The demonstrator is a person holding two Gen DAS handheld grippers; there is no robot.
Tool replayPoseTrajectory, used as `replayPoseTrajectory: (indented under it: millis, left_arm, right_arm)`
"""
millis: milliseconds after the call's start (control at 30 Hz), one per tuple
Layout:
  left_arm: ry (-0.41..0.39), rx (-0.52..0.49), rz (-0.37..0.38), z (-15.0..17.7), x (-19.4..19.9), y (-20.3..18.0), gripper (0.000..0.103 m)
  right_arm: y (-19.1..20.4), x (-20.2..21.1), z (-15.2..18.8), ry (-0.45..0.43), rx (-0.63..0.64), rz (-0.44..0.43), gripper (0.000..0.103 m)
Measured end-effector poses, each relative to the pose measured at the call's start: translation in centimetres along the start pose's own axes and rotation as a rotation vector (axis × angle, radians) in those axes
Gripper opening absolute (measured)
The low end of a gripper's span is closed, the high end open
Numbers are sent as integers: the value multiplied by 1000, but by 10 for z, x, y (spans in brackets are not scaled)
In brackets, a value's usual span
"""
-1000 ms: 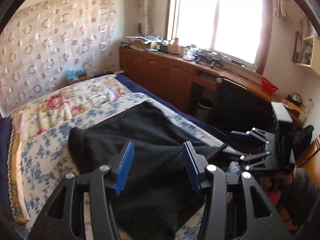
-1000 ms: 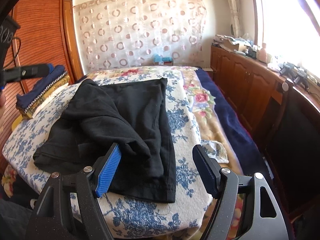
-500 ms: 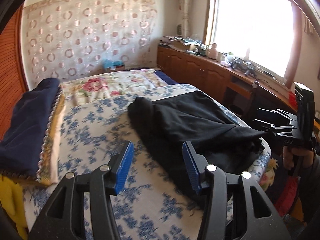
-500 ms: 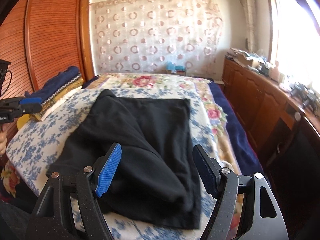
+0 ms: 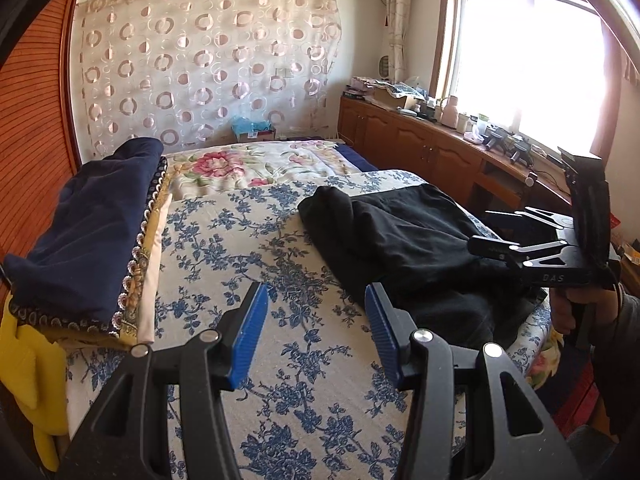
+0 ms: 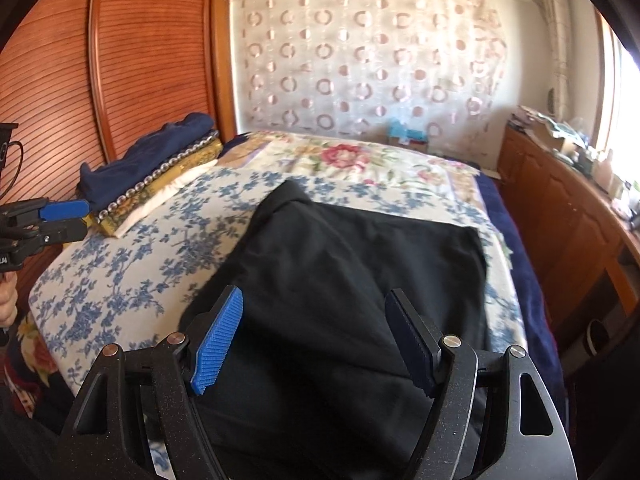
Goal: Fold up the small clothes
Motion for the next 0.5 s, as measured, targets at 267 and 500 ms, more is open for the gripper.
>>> replayPoseTrajectory:
  millis: [267,500]
  left_arm:
    - [-2,10,-2,4,1,4,50]
    - [10,27,3,11,-3,7,50]
  right_arm:
    - [32,-21,-8,36,79,-33,75]
    - [59,-55,3,132,157,-82,75]
Point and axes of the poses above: each gripper's, at about its wrist camera, not at the fingertips, and x roughly against the way its jaws point, y to its left, z to its underside, the point moved 9 cm from there along -x, roughly the way its jaws point, and after that the axes turned 9 degrees about z, right-handed, at the moved point
